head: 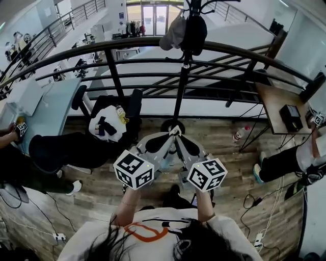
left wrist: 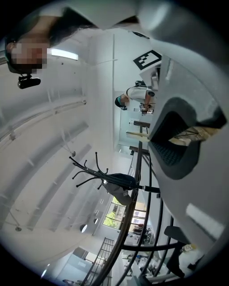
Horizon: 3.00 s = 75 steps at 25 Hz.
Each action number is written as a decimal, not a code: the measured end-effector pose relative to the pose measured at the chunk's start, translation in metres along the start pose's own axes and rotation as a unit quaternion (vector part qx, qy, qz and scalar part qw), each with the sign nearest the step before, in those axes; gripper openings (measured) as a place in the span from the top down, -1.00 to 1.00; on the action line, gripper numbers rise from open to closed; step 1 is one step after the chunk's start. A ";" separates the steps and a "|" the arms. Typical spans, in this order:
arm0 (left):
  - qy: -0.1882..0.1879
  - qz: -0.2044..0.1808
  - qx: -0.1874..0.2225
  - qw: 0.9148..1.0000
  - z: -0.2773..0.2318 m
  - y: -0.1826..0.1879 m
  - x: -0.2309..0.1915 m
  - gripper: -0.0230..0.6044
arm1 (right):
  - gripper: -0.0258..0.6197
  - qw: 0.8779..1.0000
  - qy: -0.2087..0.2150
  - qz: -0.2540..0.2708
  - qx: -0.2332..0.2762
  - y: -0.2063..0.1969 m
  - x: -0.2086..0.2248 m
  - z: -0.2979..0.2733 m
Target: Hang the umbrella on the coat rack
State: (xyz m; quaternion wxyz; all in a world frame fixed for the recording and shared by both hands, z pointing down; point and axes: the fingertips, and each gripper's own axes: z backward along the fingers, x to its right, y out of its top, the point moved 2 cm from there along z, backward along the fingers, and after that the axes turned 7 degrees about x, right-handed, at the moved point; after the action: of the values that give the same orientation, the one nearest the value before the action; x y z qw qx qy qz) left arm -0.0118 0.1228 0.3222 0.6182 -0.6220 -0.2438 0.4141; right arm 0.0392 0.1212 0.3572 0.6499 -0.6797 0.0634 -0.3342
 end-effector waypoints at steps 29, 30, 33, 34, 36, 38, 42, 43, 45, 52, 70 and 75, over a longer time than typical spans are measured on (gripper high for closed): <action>0.095 0.018 -0.016 0.995 -0.149 -0.025 -0.082 0.92 | 0.85 0.996 0.067 -0.049 -0.022 0.029 0.159 -0.080; 0.094 0.018 -0.015 0.995 -0.151 -0.024 -0.086 0.92 | 0.85 0.996 0.068 -0.048 -0.021 0.029 0.160 -0.084; 0.092 0.020 -0.005 0.996 -0.155 -0.020 -0.104 0.92 | 0.85 0.996 0.069 -0.044 -0.020 0.032 0.165 -0.100; 0.091 0.021 -0.003 0.996 -0.157 -0.018 -0.112 0.92 | 0.85 0.997 0.068 -0.041 -0.020 0.033 0.167 -0.107; 0.088 0.022 0.001 0.996 -0.162 -0.013 -0.128 0.92 | 0.85 0.997 0.066 -0.036 -0.019 0.035 0.170 -0.123; 0.084 0.022 0.005 0.996 -0.167 -0.008 -0.146 0.92 | 0.85 0.997 0.063 -0.032 -0.018 0.037 0.173 -0.141; 0.080 0.023 0.008 0.996 -0.177 0.001 -0.186 0.92 | 0.85 0.998 0.058 -0.026 -0.018 0.040 0.182 -0.183; 0.080 0.025 0.010 0.996 -0.178 0.004 -0.197 0.92 | 0.85 0.998 0.057 -0.025 -0.019 0.041 0.183 -0.194; 0.079 0.031 0.014 0.996 -0.181 0.008 -0.219 0.92 | 0.85 0.998 0.054 -0.022 -0.020 0.041 0.186 -0.215; 0.074 0.045 0.022 0.996 -0.188 0.021 -0.282 0.92 | 0.85 0.998 0.043 -0.021 -0.031 0.039 0.191 -0.274; 0.050 0.087 0.019 0.995 -0.206 0.015 -0.391 0.93 | 0.85 0.998 0.009 -0.030 -0.047 0.015 0.213 -0.369; 0.053 0.096 0.011 0.994 -0.219 0.012 -0.407 0.92 | 0.85 0.998 0.000 -0.038 -0.052 0.015 0.227 -0.381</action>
State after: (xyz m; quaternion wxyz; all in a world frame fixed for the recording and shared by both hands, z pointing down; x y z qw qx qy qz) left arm -0.0548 -0.3346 0.3742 0.5946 -0.6565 -0.1454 0.4408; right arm 0.0142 -0.3193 0.4013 0.6005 -0.7145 0.0544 -0.3549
